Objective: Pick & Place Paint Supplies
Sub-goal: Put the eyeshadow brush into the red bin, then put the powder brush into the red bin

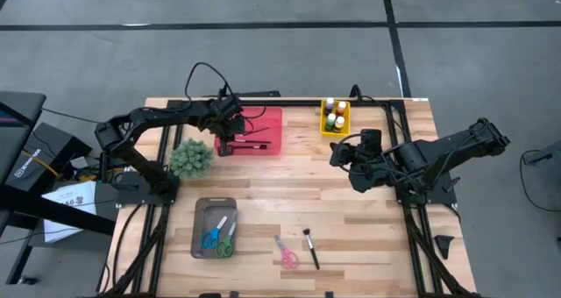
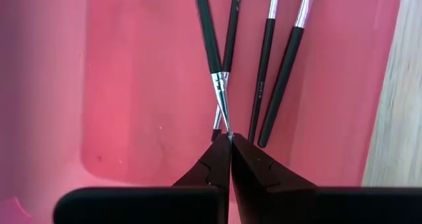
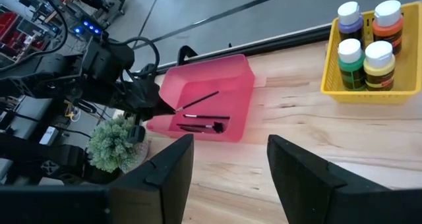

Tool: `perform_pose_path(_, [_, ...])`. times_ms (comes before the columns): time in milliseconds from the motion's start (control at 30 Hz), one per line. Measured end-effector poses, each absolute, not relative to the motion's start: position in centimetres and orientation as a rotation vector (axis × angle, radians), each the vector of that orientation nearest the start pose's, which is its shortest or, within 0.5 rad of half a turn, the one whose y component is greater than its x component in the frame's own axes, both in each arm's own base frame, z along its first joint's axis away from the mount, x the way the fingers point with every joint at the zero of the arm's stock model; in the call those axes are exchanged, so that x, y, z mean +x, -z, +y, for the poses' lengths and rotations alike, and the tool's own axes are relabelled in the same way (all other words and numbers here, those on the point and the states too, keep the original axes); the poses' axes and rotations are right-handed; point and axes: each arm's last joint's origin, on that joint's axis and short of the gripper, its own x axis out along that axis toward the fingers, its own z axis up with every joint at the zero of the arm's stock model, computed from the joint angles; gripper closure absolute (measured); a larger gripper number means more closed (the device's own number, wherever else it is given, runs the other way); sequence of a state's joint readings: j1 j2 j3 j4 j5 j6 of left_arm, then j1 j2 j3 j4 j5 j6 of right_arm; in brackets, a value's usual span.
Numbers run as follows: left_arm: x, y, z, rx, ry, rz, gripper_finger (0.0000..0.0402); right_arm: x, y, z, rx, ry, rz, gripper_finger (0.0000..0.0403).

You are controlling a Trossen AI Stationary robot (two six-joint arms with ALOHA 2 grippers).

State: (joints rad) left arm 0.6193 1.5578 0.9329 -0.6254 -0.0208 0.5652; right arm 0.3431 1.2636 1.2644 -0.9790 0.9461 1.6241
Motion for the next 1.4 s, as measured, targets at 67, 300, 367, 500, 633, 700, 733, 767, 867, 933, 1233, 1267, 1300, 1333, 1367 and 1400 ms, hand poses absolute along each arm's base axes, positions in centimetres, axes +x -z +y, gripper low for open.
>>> perform_pose_path(67, [22.8, -18.1, 16.3, 0.105, -0.192, 1.311, 0.0401, 22.7, -34.5, 5.6, 0.901, 0.977, 0.147, 0.0214])
perform_pose_path(300, [22.8, -18.1, 16.3, 0.104, -0.192, 1.312, 0.0401, 22.7, -34.5, 5.6, 0.901, 0.976, 0.148, 0.0214])
perform_pose_path(367, [22.8, -18.1, 16.3, 0.1, -0.195, 1.311, 0.0401, 22.7, -34.5, 5.6, 0.901, 0.976, 0.149, 0.0214])
perform_pose_path(500, [22.8, -18.1, 16.3, 0.084, -0.208, 1.309, 0.0401, 22.7, -34.5, 5.6, 0.901, 0.976, 0.149, 0.0214])
perform_pose_path(633, [22.8, -18.1, 16.4, 0.068, -0.222, 1.305, 0.039, 22.7, -34.5, 5.6, 0.897, 0.975, 0.151, 0.0214])
perform_pose_path(700, [22.8, -18.1, 16.4, 0.065, -0.226, 1.305, 0.038, 22.7, -34.5, 5.6, 0.895, 0.975, 0.152, 0.0214])
perform_pose_path(733, [22.8, -18.1, 16.4, 0.068, -0.231, 1.308, 0.0374, 22.7, -34.5, 5.6, 0.895, 0.975, 0.153, 0.0214])
perform_pose_path(767, [22.8, -18.1, 16.4, 0.069, -0.232, 1.308, 0.0368, 22.7, -34.5, 5.6, 0.895, 0.975, 0.153, 0.0214])
perform_pose_path(867, [22.8, -18.1, 16.4, 0.07, -0.235, 1.309, 0.0348, 22.7, -34.5, 5.6, 0.895, 0.975, 0.153, 0.0214])
perform_pose_path(933, [22.8, -18.1, 16.4, 0.072, -0.238, 1.311, 0.0335, 22.7, -34.5, 5.6, 0.895, 0.975, 0.153, 0.0214])
perform_pose_path(1233, [22.3, -19.8, 16.2, 0.112, -0.285, 1.267, 0.0303, 22.7, -34.5, 5.6, 0.895, 0.974, 0.154, 0.0214])
perform_pose_path(1267, [22.2, -20.2, 16.1, 0.118, -0.293, 1.252, 0.0302, 22.7, -34.5, 5.6, 0.895, 0.974, 0.154, 0.0214])
perform_pose_path(1300, [22.1, -20.7, 16.0, 0.127, -0.303, 1.235, 0.0302, 22.7, -34.5, 5.6, 0.895, 0.973, 0.155, 0.0214])
perform_pose_path(1333, [21.9, -21.2, 15.9, 0.135, -0.312, 1.216, 0.0302, 22.7, -34.5, 5.6, 0.896, 0.973, 0.157, 0.0214])
perform_pose_path(1367, [21.7, -21.7, 15.7, 0.143, -0.32, 1.198, 0.0302, 22.7, -34.5, 5.6, 0.897, 0.972, 0.159, 0.0214])
perform_pose_path(1400, [21.5, -22.3, 15.6, 0.151, -0.329, 1.175, 0.0302, 22.7, -34.5, 5.7, 0.9, 0.968, 0.166, 0.0214])
